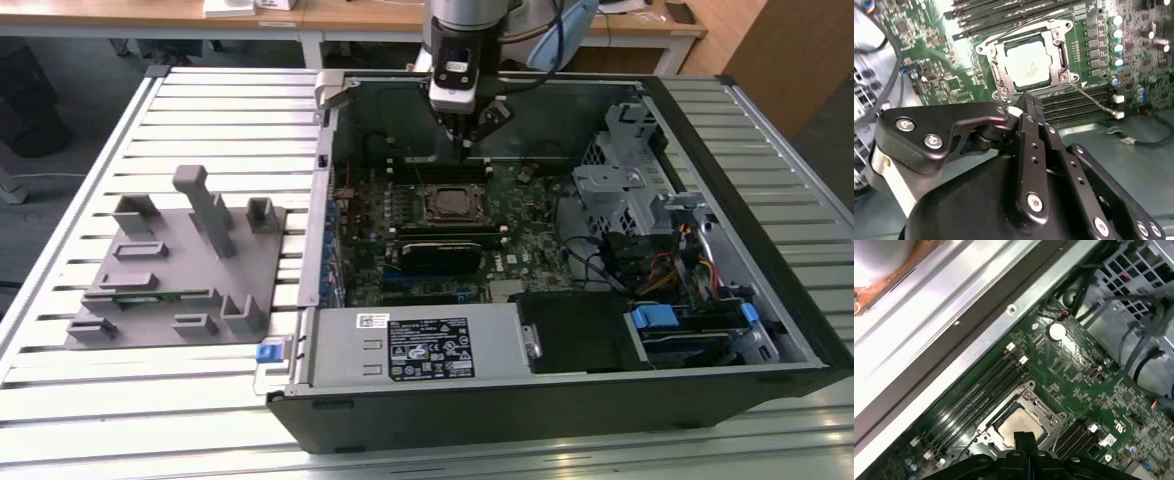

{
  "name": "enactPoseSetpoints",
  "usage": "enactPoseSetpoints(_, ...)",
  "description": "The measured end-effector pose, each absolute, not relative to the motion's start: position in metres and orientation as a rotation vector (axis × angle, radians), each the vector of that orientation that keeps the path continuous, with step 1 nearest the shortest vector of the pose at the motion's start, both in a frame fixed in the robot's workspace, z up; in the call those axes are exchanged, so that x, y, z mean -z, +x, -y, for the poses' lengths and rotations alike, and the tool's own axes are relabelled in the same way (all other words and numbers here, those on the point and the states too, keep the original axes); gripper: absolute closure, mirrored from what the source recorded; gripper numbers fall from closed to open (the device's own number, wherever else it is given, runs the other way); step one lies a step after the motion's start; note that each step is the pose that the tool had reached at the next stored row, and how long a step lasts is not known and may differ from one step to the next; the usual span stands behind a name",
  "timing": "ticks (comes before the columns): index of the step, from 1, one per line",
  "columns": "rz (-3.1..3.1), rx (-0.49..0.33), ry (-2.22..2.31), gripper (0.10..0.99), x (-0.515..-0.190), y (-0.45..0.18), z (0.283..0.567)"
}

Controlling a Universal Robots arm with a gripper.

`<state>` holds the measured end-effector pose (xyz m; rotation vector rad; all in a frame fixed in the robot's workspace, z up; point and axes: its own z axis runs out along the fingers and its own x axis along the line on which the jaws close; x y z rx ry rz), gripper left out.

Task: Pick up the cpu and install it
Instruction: 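Install the first cpu locking lever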

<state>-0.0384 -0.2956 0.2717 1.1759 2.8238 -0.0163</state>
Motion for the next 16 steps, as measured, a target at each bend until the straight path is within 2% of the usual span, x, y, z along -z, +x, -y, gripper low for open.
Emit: enactPoseSetpoints(16, -2.969, 0.028, 0.926, 0.965, -0.2712, -0.0385, 0.2956)
